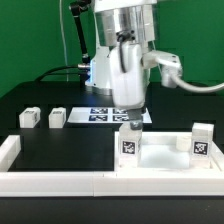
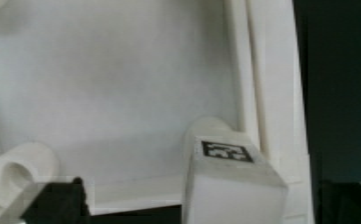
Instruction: Assemble square table
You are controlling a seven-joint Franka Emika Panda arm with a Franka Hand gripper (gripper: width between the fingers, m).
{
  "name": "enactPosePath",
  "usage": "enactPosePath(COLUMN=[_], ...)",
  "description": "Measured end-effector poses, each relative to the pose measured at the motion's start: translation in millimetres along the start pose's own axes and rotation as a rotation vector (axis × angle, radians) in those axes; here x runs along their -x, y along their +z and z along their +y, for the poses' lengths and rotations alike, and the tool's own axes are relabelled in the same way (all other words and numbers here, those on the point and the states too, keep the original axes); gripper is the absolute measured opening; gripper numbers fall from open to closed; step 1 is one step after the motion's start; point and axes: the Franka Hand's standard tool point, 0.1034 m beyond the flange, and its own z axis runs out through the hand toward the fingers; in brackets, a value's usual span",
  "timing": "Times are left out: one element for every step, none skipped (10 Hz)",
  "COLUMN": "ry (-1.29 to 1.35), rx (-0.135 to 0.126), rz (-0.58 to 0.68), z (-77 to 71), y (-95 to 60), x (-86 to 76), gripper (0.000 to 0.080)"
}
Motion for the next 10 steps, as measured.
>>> enactPosePath(ry=[-0.169, -0.371, -0.472, -0.467, -0.573, -0.647, -0.788, -0.819, -0.819, -0.819], rx=[0.001, -0.003, -0.014, -0.051, -0.044, -0.042, -0.047, -0.051, -0.051, -0.051], rz=[0.004, 0.007, 0.012, 0.035, 0.041, 0.044, 0.061, 0.068, 0.068, 0.068], z=[1.7, 1.1, 3.9, 6.4, 7.7, 7.5, 7.0, 6.7, 6.7, 6.7], y=[-4.2, -6.5, -6.0, -7.9, -7.0, -6.6, -5.1, -4.9, -4.9, -4.9], x=[4.2, 8.9, 8.1, 4.7, 3.1, 2.2, -0.7, -1.5, -1.5, -1.5], gripper=[0.0649, 0.0649, 0.0649, 0.0649, 0.0649, 0.0649, 0.0649, 0.0649, 0.0649, 0.0649])
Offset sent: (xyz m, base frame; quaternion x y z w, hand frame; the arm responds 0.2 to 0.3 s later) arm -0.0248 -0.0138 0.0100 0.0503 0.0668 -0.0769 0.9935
